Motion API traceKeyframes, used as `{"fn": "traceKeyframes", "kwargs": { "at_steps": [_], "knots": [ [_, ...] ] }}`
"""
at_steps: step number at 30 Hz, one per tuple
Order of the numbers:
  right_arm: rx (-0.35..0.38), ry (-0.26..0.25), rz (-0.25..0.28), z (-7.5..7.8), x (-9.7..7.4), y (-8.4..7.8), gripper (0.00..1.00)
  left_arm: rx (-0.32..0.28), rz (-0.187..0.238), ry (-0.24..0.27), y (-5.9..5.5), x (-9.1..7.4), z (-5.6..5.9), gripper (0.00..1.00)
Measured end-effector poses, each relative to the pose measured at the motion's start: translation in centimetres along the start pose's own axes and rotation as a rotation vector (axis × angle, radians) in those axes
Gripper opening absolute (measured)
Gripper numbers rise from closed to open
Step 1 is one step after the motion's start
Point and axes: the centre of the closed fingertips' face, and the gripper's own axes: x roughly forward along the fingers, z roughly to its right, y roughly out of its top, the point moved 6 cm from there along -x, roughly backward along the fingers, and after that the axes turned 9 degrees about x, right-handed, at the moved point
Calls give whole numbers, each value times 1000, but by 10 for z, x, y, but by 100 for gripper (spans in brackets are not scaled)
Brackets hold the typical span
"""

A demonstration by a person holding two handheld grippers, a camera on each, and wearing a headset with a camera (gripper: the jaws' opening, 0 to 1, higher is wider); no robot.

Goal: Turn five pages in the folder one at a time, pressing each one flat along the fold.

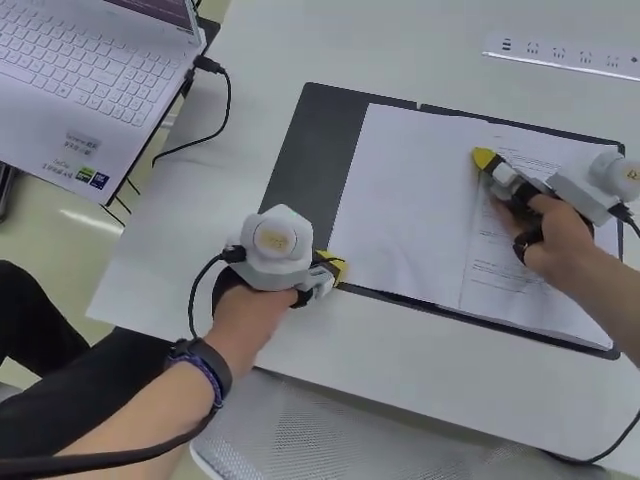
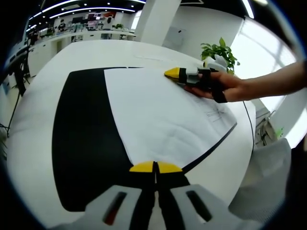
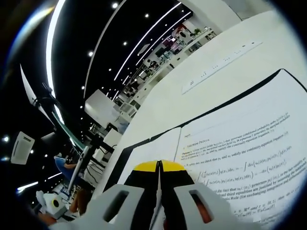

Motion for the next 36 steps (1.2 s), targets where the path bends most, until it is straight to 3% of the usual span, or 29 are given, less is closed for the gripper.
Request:
{"fn": "traceKeyframes", "kwargs": {
  "at_steps": [3,5,15,23,36],
  "knots": [
    [-11,9,-15,-5,-10,-9,0,3,0,-3,0,0,0,0],
    [-18,14,-20,0,-8,-6,0,2,2,-4,0,0,0,0],
    [-34,38,-52,-6,-35,-34,0,14,0,-5,0,1,0,0],
    [-36,42,-66,-6,-48,-45,0,15,0,-5,-1,1,0,0],
    [-82,60,-134,-11,-70,-68,0,14,1,-5,-1,1,0,0]
  ]
}}
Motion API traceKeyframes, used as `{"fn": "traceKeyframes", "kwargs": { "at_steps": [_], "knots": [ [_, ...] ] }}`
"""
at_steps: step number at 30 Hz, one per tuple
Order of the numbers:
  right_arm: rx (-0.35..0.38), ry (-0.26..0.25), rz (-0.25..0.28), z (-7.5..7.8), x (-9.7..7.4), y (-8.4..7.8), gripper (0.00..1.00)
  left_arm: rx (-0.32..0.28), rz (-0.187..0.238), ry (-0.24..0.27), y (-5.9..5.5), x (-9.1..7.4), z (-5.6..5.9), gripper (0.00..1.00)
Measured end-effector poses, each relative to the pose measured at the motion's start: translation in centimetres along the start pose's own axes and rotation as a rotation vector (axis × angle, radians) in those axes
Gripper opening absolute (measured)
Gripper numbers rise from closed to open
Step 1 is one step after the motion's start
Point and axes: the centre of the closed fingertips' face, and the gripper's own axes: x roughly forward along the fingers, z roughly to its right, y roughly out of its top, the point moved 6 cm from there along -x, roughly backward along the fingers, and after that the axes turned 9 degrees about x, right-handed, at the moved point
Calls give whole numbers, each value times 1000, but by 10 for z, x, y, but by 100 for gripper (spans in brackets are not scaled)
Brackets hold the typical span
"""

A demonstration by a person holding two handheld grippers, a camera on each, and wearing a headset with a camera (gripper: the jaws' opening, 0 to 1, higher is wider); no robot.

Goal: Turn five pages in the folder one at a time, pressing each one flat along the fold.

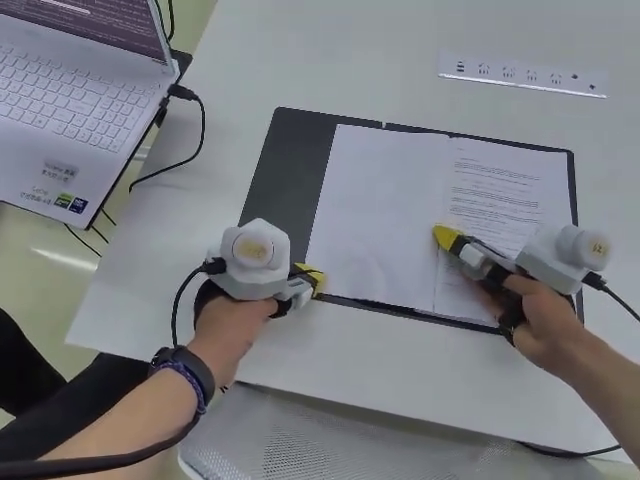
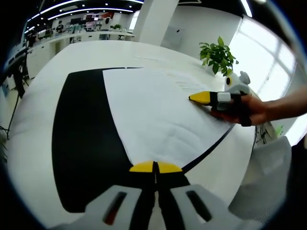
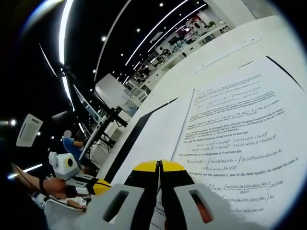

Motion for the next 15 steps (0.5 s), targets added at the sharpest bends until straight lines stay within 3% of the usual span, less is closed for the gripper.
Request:
{"fn": "traceKeyframes", "kwargs": {
  "at_steps": [15],
  "knots": [
    [-5,1,-31,-8,-21,-29,0,17,-4,9,0,0,2,0]
  ]
}}
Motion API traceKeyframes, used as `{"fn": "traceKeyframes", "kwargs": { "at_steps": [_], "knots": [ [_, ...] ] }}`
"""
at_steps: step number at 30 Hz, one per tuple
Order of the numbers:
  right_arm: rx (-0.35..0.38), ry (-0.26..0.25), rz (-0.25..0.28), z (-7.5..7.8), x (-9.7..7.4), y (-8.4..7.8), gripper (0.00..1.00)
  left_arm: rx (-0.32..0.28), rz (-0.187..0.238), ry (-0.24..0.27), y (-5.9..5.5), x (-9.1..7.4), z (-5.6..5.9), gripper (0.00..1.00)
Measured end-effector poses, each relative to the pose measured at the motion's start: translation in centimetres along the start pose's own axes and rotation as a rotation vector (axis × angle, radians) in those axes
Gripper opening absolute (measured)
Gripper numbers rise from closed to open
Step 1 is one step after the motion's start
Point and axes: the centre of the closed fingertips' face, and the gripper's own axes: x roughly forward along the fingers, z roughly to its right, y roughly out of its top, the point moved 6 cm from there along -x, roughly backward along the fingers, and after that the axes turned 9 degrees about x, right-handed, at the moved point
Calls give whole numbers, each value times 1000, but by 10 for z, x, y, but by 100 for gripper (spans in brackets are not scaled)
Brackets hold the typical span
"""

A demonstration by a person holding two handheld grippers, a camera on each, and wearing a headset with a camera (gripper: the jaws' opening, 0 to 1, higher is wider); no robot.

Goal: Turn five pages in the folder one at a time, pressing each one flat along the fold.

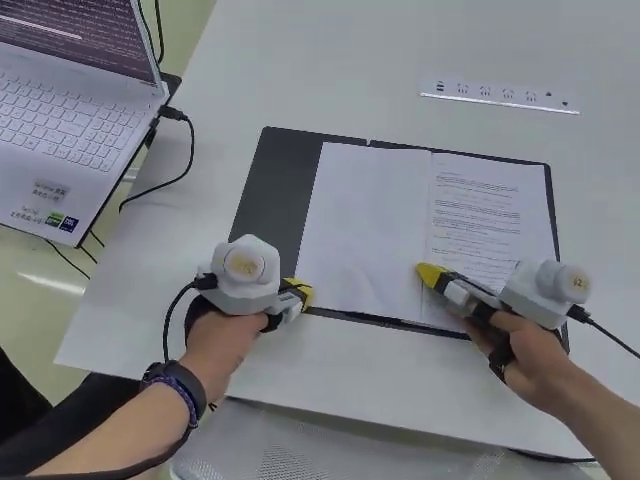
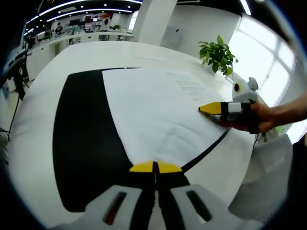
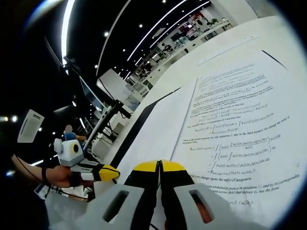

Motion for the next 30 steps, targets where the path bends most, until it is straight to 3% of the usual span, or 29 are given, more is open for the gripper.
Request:
{"fn": "traceKeyframes", "kwargs": {
  "at_steps": [23,27,30],
  "knots": [
    [6,-16,-36,8,-21,-29,0,21,-33,24,-5,-5,8,0],
    [8,-23,-38,7,-21,-30,0,-13,-28,32,-5,-6,8,0],
    [8,-27,-46,8,-22,-31,0,-12,-14,30,0,-9,14,2]
  ]
}}
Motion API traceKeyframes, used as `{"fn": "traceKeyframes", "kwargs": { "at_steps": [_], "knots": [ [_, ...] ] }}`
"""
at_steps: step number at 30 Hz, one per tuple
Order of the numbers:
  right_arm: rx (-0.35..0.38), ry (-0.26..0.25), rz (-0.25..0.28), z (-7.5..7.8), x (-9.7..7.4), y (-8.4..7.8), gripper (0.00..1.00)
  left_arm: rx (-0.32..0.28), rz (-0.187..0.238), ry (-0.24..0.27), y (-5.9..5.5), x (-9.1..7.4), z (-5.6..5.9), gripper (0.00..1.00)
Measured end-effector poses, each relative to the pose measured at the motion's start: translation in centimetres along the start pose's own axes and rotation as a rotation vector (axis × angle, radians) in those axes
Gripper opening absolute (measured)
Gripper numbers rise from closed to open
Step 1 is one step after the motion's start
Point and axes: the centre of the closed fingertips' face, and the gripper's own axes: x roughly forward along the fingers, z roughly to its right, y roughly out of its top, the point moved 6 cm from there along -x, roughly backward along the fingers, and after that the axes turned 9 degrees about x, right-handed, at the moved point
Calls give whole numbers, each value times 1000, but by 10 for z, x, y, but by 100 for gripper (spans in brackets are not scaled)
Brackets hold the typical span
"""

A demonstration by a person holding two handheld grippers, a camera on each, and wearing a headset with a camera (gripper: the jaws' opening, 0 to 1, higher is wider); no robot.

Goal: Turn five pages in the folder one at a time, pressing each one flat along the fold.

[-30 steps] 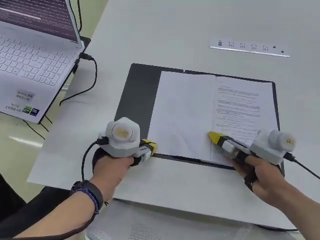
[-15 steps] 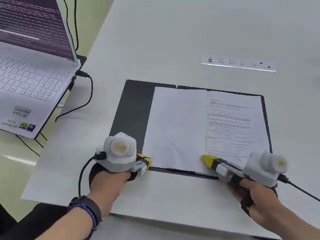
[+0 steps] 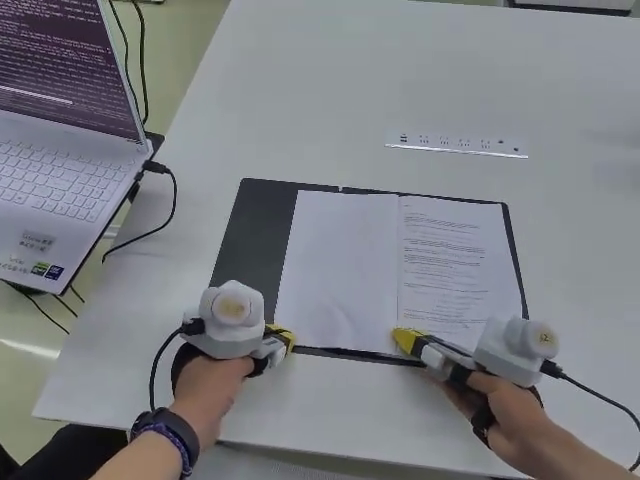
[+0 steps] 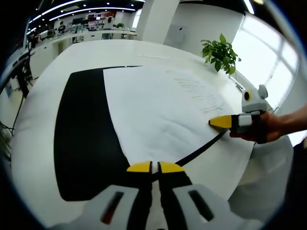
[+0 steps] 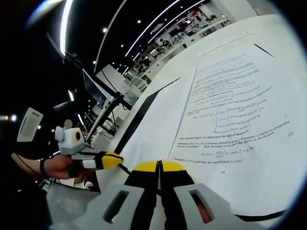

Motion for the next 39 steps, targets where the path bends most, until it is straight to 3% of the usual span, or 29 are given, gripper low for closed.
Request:
{"fn": "traceKeyframes", "kwargs": {
  "at_steps": [9,16,25,28,30,39],
  "knots": [
    [10,-15,-8,-2,-5,-3,0,-11,55,22,14,-21,4,6],
    [-34,-33,19,-10,-20,3,0,2,96,33,27,-39,5,9],
    [-104,-62,129,-20,-62,25,2,61,127,31,47,-57,3,13],
    [-140,-86,133,-20,-76,28,6,63,150,21,53,-61,3,17],
    [-202,-91,138,-24,-87,33,7,78,166,21,57,-66,3,17],
    [-261,-147,206,-31,-131,48,22,128,164,19,61,-79,4,28]
  ]
}}
